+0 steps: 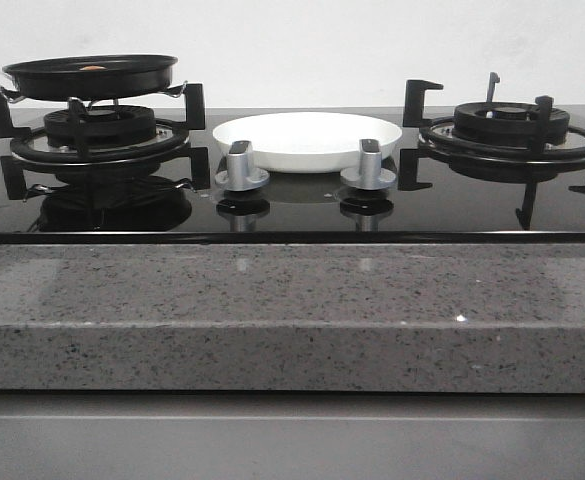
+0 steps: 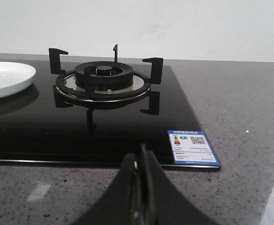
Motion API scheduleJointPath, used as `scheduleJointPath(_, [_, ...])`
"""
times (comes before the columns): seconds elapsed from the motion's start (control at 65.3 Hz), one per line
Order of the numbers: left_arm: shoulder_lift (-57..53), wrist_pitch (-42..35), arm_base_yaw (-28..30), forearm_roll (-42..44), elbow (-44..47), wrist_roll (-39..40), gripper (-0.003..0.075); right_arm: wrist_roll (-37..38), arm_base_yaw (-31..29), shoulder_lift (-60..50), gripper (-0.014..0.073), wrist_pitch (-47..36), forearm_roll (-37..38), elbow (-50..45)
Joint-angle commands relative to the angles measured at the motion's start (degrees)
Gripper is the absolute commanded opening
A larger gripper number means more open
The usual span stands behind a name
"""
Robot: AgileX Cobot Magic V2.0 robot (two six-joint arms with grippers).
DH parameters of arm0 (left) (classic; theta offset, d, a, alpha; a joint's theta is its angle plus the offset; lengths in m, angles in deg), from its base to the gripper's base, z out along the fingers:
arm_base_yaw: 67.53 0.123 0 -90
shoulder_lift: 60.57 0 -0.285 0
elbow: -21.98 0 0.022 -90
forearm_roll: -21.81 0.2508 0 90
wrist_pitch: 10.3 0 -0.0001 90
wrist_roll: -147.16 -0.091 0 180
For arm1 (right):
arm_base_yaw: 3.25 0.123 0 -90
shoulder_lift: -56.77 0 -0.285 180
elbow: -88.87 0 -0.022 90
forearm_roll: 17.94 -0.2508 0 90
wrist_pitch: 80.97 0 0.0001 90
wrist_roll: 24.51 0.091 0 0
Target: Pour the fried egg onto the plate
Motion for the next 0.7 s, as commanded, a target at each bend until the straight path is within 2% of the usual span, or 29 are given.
scheduleJointPath(0.0, [-0.91, -4.41, -0.02, -0.50, 0.40, -0.07, -0.0019, -0.45, 0.07, -1.10, -0.0068, -4.91, 0.00, 0.20])
scheduleJointPath(0.214, [-0.91, -7.24, -0.02, -0.50, 0.27, -0.07, -0.0019, -0.45, 0.07, -1.10, -0.0068, -7.69, 0.00, 0.46])
scheduleJointPath(0.337, [-0.91, -8.91, -0.02, -0.50, -2.15, -0.07, -0.0019, -0.45, 0.07, -1.10, -0.0068, -4.92, -0.83, 4.55])
scheduleJointPath(0.551, [0.85, 10.50, -0.02, -1.05, -17.43, 0.04, -0.0019, -0.52, 0.07, 0.14, -0.0068, 10.17, 1.54, 20.43])
scheduleJointPath(0.689, [5.86, 20.02, -0.02, -0.67, -28.34, 0.04, -0.0019, -0.53, 0.07, 4.77, -0.0068, 17.28, 3.03, 30.63])
